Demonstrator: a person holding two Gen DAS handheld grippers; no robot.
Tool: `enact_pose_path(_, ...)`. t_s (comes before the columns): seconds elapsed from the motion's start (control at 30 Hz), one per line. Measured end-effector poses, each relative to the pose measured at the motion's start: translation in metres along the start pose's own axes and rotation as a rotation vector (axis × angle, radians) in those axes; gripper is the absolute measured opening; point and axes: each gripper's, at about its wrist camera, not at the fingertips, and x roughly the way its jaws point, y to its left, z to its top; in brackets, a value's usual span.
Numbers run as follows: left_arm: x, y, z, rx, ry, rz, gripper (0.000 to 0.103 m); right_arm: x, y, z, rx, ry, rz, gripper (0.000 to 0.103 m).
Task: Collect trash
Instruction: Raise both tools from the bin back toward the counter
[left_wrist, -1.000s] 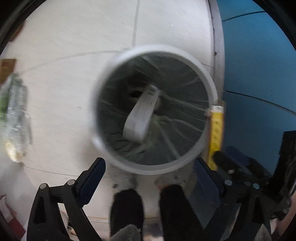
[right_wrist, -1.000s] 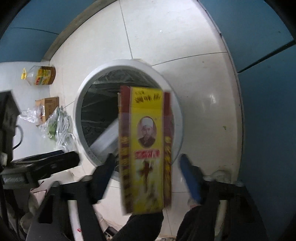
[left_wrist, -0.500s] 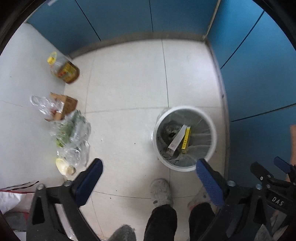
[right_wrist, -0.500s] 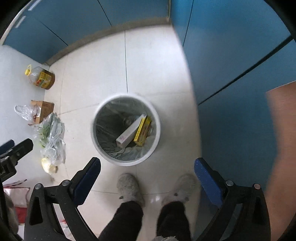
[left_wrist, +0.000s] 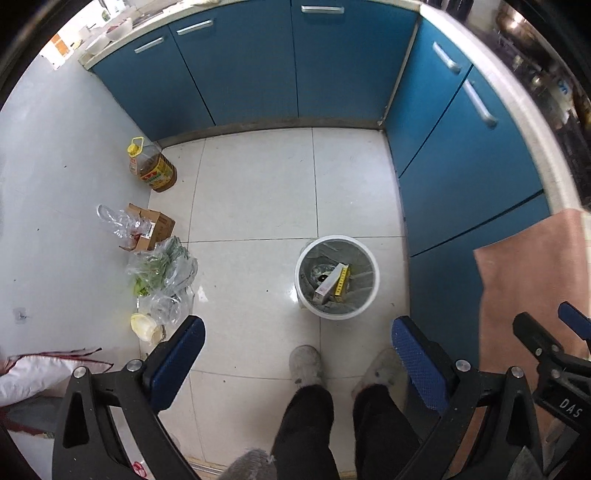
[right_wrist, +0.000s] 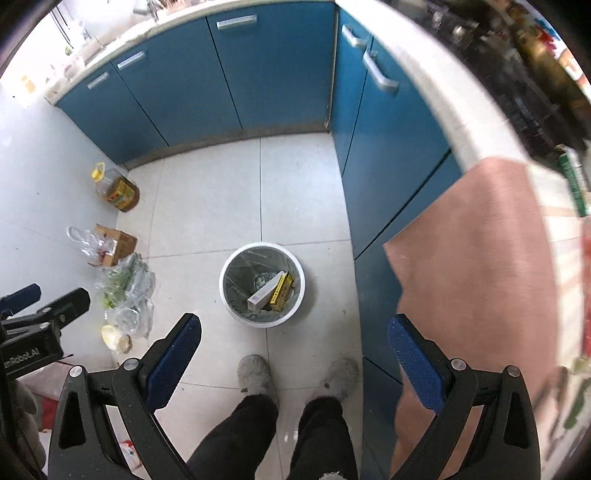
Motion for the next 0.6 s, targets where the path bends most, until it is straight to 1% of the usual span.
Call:
enact_pose_path(0.17,-0.05,-0.002,-0.005,-0.015,-0.021,-0.031,0.103,-0.067,-0.007,0.002,0.001,-0.051,0.019,0.102)
enact_pose_path(0.27,-0.077,-0.007,-0.006,-0.019,-0.047,-0.031,0.103,-0.09,-0.005,0.001,0.008,-0.079,0.038,0.102)
enact_pose_path(0.33,-0.096,-0.014,-0.003,-0.014,-0.068,-0.014,0.103,-0.104,-0.009,0.001,0.029,-0.098,0.077,0.102)
enact_pose_path(0.37,-0.105,-0.017,-0.001,-0.006,-0.09,-0.002,0.103,-0.114,-0.014,0.002,0.053,-0.118,0.114,0.102)
enact_pose_path(0.43,-0.127,-0.031,0.004,0.021,-0.172,0.038,0.103,-0.129,-0.024,0.001,0.097,-0.163,0.155,0.102)
enact_pose_path(0.47,-0.135,-0.037,0.006,0.033,-0.207,0.051,0.103,-0.14,-0.036,0.002,0.138,-0.199,0.179,0.102)
enact_pose_path(0.53,-0.15,-0.058,0.014,0.068,-0.286,0.078,0.103,-0.155,-0.059,0.002,0.209,-0.248,0.195,0.102)
enact_pose_path(0.6,-0.164,-0.083,0.023,0.1,-0.335,0.087,0.103,-0.167,-0.085,0.002,0.275,-0.281,0.198,0.102)
